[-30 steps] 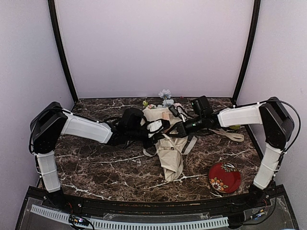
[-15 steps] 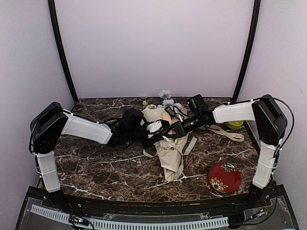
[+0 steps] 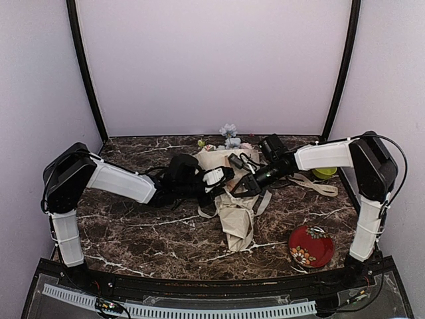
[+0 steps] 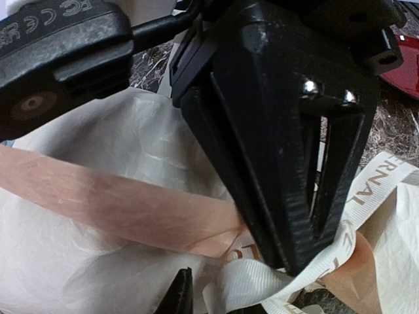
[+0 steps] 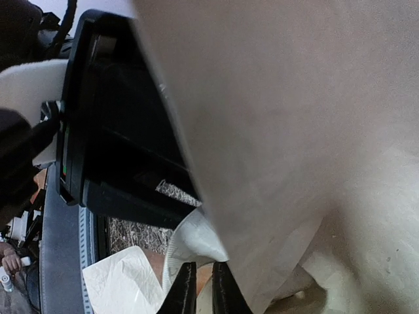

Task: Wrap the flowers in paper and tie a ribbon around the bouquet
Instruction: Cross the half-tied ribbon over the folded bouquet.

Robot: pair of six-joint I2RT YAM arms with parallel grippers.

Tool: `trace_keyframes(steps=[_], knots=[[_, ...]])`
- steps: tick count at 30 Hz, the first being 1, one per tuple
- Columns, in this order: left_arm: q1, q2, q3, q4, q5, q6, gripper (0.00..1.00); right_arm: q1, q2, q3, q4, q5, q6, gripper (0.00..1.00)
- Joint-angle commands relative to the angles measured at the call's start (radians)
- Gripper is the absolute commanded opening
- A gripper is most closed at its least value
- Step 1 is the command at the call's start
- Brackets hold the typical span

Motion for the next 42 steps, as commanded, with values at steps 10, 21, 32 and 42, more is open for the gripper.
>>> trace_keyframes(steps=[10,21,32,42], knots=[[0.006,-0.026,-0.038,0.073,0.053,-0.026,0.18,0.019,-0.044,-0.04,0.05,-0.014,0.048,0.24],[0.006,-0.052,-0.055,0.089,0.059,-0.033,0.18,0.026,-0.048,-0.04,0.068,0.066,0.083,0.02],[0.006,-0.12,-0.112,0.113,0.095,0.038,0.4,0.024,-0.08,-0.048,0.063,0.049,0.091,0.06],[0.006,-0.087,-0.092,0.106,0.121,0.04,0.05,0.019,-0.105,-0.057,0.028,-0.032,0.05,0.19]])
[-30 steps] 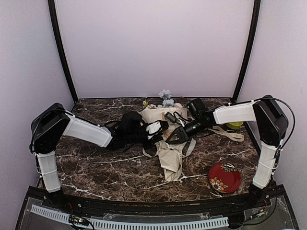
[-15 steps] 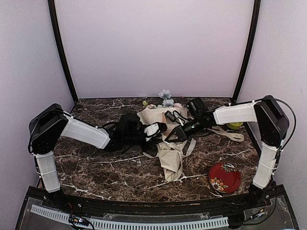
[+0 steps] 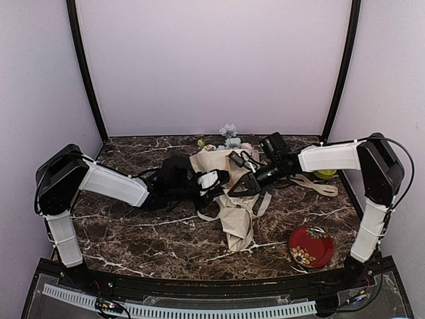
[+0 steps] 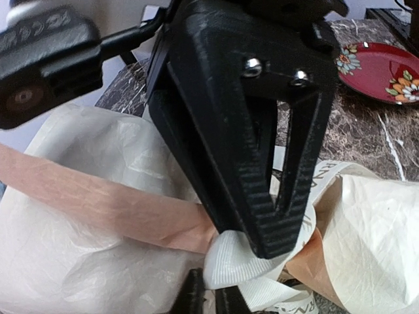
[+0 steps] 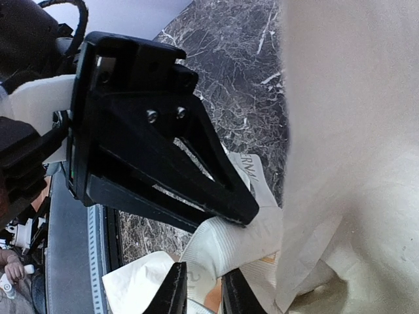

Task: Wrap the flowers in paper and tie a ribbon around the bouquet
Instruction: Cross the half-tied ribbon over the folded bouquet.

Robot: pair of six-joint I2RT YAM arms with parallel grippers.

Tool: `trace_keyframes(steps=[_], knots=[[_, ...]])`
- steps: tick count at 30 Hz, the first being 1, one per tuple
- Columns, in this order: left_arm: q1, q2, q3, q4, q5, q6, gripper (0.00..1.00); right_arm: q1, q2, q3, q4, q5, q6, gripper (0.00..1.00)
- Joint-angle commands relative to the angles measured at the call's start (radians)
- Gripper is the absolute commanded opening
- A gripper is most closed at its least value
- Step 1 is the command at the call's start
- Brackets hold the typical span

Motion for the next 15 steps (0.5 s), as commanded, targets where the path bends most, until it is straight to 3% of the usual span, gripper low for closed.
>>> trace_keyframes(steps=[1,15], knots=[[0.003,-0.023,0.009,0.016,0.024,0.002,0.02,-0.007,-0.043,-0.014,-0.011,-0.044,-0.026,0.19],[0.002,-0.083,-0.026,0.037,0.072,-0.009,0.0,-0.039,0.006,0.002,0.007,0.015,0.037,0.2]])
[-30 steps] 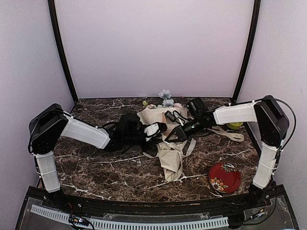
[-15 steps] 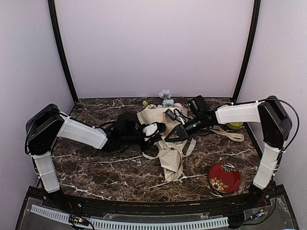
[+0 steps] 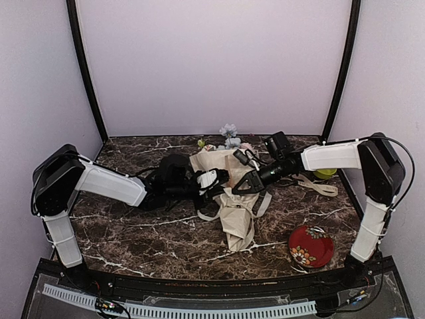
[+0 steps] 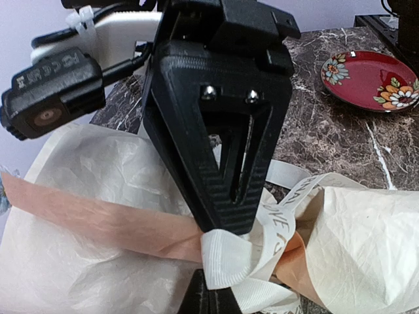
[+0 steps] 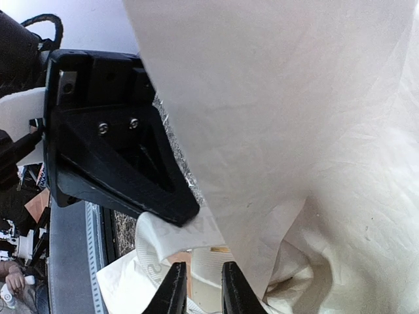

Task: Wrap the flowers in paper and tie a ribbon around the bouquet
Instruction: Cross the half-tied ribbon over the folded bouquet.

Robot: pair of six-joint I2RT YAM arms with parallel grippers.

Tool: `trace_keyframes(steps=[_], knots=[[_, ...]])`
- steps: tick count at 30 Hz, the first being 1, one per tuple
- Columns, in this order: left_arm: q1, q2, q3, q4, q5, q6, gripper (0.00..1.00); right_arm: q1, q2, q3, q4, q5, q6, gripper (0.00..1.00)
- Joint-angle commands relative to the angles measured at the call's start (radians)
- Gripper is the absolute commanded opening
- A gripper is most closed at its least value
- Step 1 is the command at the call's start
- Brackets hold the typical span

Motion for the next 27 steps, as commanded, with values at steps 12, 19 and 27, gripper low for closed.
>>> trace_keyframes(steps=[12,19,27], knots=[[0.003,-0.041,-0.009,0.026,0.042,-0.015,0.0,0.018,0.034,0.024,0.019,-0.093,-0.003,0.28],[0.003,-0.035,-0.005,0.027,0.03,-0.024,0.0,0.037,0.058,0.032,0.047,-0.058,0.033,0.27],[0.003,-0.039,-0.019,0.024,0.024,-0.026,0.0,0.048,0.069,0.049,0.037,-0.015,0.031,0.32]])
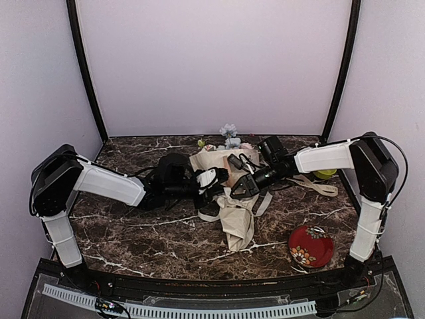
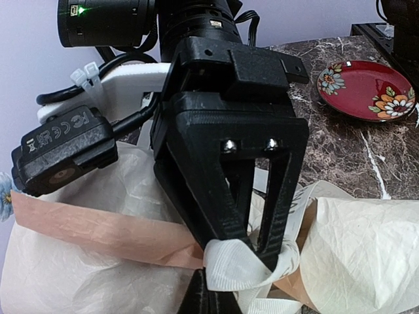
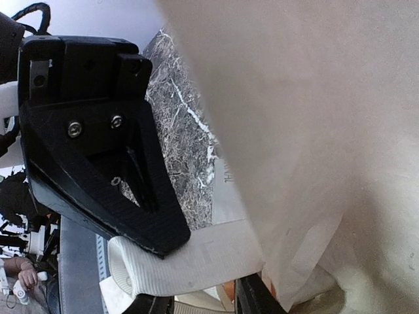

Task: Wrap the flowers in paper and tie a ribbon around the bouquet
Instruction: Cross the half-tied ribbon over the folded bouquet.

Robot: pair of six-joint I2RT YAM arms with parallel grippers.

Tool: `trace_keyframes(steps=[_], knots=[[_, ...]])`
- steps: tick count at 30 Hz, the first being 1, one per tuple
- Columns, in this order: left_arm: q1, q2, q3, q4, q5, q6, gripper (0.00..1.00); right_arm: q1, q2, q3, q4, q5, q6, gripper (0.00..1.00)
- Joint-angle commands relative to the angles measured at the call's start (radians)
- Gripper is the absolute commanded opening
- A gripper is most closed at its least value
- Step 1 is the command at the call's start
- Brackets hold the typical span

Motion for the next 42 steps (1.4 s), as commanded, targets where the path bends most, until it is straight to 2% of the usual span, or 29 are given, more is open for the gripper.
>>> trace_keyframes(steps=[1,7,12,16,17,32,42], knots=[[0.003,-0.024,-0.016,0.01,-0.002,-0.017,0.0,0.016,0.015,0.031,0.016,0.021,-0.006,0.32],[0.002,-0.029,-0.023,0.01,0.001,-0.021,0.0,0.027,0.034,0.051,-0.019,0.027,-0.03,0.31],[0.003,-0.033,-0.026,0.005,-0.009,-0.017,0.0,0.027,0.023,0.049,-0.049,0.024,-0.057,0.2],[0.003,-0.038,-0.032,-0.001,-0.016,-0.012,0.0,0.028,-0.001,0.048,-0.067,0.035,-0.073,0.01],[0.003,-0.038,-0.033,-0.005,-0.017,-0.01,0.0,0.027,-0.006,0.048,-0.07,0.037,-0.075,0.0],[0.002,-0.072,-0.062,-0.055,-0.021,0.035,0.0,0.017,-0.127,-0.017,0.036,0.197,0.042,0.0],[-0.005,-0.053,-0.037,-0.069,-0.019,0.05,0.0,0.016,-0.151,-0.037,0.087,0.232,0.081,0.02]])
